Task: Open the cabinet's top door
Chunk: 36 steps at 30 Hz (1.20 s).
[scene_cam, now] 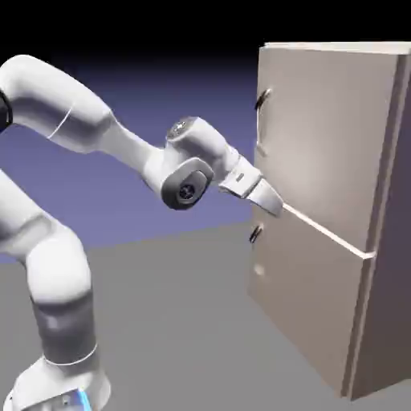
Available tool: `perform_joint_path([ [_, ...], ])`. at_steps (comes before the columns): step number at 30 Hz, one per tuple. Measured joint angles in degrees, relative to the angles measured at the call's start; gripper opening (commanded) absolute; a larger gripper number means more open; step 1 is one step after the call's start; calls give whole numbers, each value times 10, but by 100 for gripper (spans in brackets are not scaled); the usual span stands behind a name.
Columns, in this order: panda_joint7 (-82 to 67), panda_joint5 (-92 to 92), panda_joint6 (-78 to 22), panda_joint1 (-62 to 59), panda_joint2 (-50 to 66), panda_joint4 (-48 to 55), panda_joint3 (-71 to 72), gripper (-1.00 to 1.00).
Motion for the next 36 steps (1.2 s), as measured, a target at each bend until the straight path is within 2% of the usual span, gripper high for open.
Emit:
perform_joint_path([
  [36, -412, 897, -118, -388, -365, 115, 443, 0],
])
